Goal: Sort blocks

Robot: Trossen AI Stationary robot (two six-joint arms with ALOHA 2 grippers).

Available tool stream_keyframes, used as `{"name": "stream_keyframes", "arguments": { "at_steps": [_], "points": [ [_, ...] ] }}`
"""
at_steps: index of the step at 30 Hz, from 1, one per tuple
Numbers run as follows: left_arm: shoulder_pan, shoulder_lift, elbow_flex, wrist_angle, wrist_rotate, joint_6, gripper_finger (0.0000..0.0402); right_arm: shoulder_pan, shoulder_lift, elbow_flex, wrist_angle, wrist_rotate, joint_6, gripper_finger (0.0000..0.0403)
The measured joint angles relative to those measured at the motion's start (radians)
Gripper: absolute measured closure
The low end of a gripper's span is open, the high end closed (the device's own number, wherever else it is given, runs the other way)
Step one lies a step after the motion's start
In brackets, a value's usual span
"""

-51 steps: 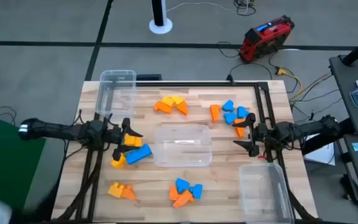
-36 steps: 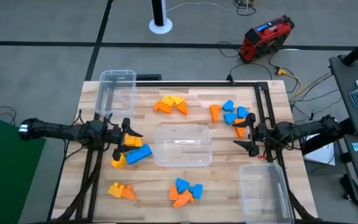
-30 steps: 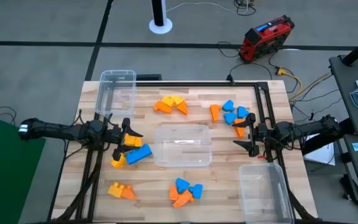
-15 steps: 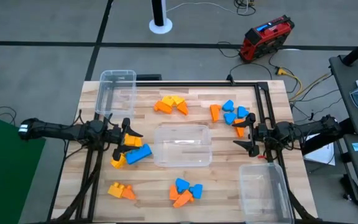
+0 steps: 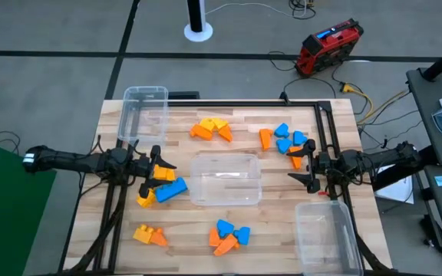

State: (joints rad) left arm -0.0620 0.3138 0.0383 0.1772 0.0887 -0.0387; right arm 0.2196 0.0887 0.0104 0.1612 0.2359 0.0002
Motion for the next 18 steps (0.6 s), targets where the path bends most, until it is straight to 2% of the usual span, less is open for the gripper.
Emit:
{"name": "stream_keyframes", "arguments": {
  "at_steps": [6,8,11,14,18],
  "points": [
    [0.0,0.0,0.0,0.0,0.0,0.0,0.0168,0.0,0.0,0.007,0.015,-0.007,0.034,0.0055],
    [0.0,0.0,0.0,0.0,0.0,0.0,0.0168,0.0,0.002,0.046,0.006,-0.016,0.102,0.0055],
    [0.0,0.0,0.0,0.0,0.0,0.0,0.0168,0.0,0.027,0.128,0.009,0.038,0.05,0.0055],
    [0.0,0.0,0.0,0.0,0.0,0.0,0.0168,0.0,0.095,0.241,0.014,0.161,0.04,0.0055],
    [0.0,0.002,0.0,0.0,-0.005,0.001,0.0168,0.0,0.262,0.396,0.007,0.462,0.153,0.0055]
  ]
}}
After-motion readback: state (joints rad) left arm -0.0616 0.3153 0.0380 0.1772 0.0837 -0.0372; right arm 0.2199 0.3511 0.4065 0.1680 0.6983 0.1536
